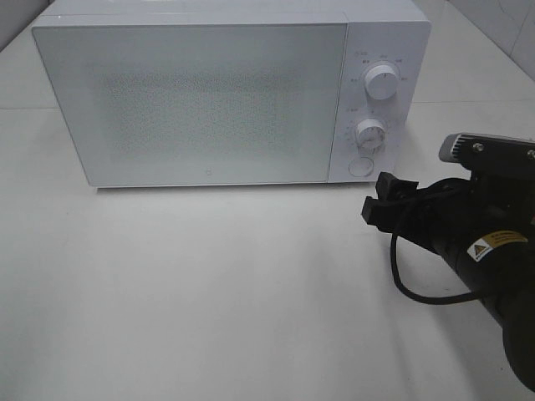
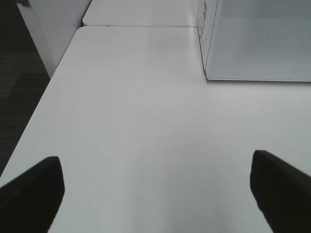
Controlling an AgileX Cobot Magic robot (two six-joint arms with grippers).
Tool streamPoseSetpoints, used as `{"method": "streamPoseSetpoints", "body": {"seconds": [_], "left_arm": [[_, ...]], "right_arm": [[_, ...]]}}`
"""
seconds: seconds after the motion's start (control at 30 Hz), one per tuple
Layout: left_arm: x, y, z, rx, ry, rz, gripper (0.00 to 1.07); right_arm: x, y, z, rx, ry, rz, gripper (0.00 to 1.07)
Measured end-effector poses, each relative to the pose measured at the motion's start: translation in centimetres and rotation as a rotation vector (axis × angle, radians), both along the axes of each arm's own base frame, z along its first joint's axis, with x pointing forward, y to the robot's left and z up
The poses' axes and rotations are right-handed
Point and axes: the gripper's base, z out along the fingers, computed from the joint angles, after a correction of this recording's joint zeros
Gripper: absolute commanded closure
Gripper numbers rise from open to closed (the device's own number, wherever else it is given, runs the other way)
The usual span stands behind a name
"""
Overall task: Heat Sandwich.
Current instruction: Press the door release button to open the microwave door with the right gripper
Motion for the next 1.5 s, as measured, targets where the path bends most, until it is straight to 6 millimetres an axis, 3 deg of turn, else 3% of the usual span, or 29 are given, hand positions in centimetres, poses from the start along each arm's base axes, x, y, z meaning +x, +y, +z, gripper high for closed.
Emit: {"method": "streamPoseSetpoints", "body": {"seconds": [0.2, 0.27, 0.5, 0.57, 0.67, 0.73, 0.8, 0.83, 0.9, 0.97, 1.0, 1.5], "left_arm": [[0.0, 0.0, 0.0, 0.0, 0.0, 0.0, 0.09], [0.0, 0.0, 0.0, 0.0, 0.0, 0.0, 0.09], [0.0, 0.0, 0.0, 0.0, 0.0, 0.0, 0.09], [0.0, 0.0, 0.0, 0.0, 0.0, 0.0, 0.09], [0.0, 0.0, 0.0, 0.0, 0.0, 0.0, 0.09], [0.0, 0.0, 0.0, 0.0, 0.0, 0.0, 0.09], [0.0, 0.0, 0.0, 0.0, 0.0, 0.0, 0.09], [0.0, 0.0, 0.0, 0.0, 0.0, 0.0, 0.09], [0.0, 0.0, 0.0, 0.0, 0.0, 0.0, 0.09], [0.0, 0.0, 0.0, 0.0, 0.0, 0.0, 0.09], [0.0, 0.0, 0.0, 0.0, 0.0, 0.0, 0.09], [0.0, 0.0, 0.0, 0.0, 0.0, 0.0, 0.09]], "right_arm": [[0.0, 0.0, 0.0, 0.326, 0.018, -0.103, 0.31], [0.0, 0.0, 0.0, 0.539, 0.03, -0.17, 0.31], [0.0, 0.0, 0.0, 0.875, 0.049, -0.277, 0.34], [0.0, 0.0, 0.0, 1.025, 0.057, -0.324, 0.4], [0.0, 0.0, 0.0, 1.106, 0.062, -0.35, 0.47], [0.0, 0.0, 0.0, 1.212, 0.068, -0.383, 0.6], [0.0, 0.0, 0.0, 1.245, 0.069, -0.394, 0.64], [0.0, 0.0, 0.0, 1.296, 0.072, -0.41, 0.77], [0.0, 0.0, 0.0, 1.318, 0.073, -0.416, 0.9], [0.0, 0.0, 0.0, 1.323, 0.074, -0.418, 0.96], [0.0, 0.0, 0.0, 1.329, 0.074, -0.42, 1.07], [-0.1, 0.04, -0.28, 1.316, 0.104, -0.436, 1.07]]}}
